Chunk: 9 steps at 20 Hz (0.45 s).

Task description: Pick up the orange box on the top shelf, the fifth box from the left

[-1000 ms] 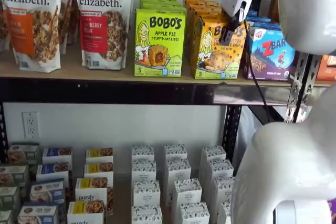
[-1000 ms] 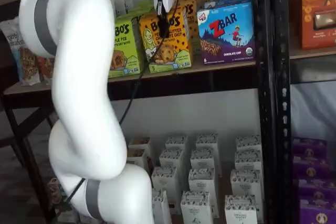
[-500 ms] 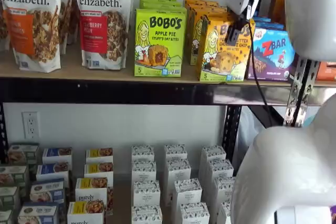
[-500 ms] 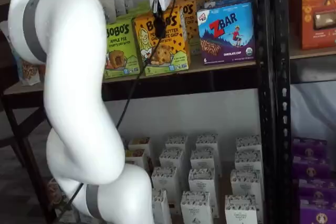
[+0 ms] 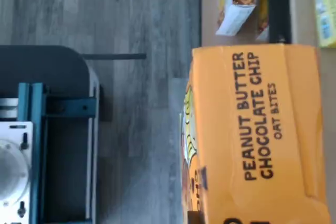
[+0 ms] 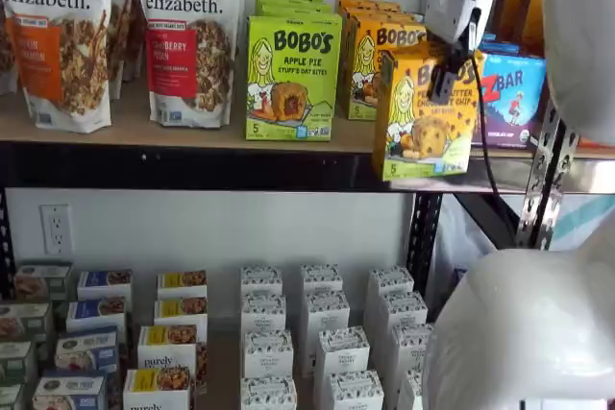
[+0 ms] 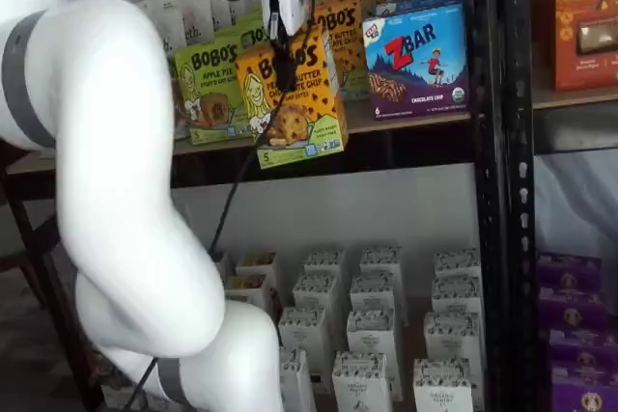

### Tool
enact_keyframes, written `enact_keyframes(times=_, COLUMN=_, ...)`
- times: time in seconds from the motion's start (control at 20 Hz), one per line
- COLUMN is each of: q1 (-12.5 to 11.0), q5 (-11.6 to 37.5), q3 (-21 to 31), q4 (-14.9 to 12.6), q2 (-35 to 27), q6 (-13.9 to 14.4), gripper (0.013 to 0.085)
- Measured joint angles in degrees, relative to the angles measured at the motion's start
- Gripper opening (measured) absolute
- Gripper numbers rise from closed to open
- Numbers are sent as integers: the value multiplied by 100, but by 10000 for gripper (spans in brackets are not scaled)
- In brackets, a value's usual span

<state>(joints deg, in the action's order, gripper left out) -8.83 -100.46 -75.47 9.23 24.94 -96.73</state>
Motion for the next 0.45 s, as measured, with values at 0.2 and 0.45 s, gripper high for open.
enact_keyframes(times=0.2, q1=109, q5=-28, q3=348, q4=-133, q2=295, q6=77, gripper=330)
enact_keyframes(times=0.45, q1=182, q5=-6, q3=732, q4=-194, q2=563, q6=132, gripper=330)
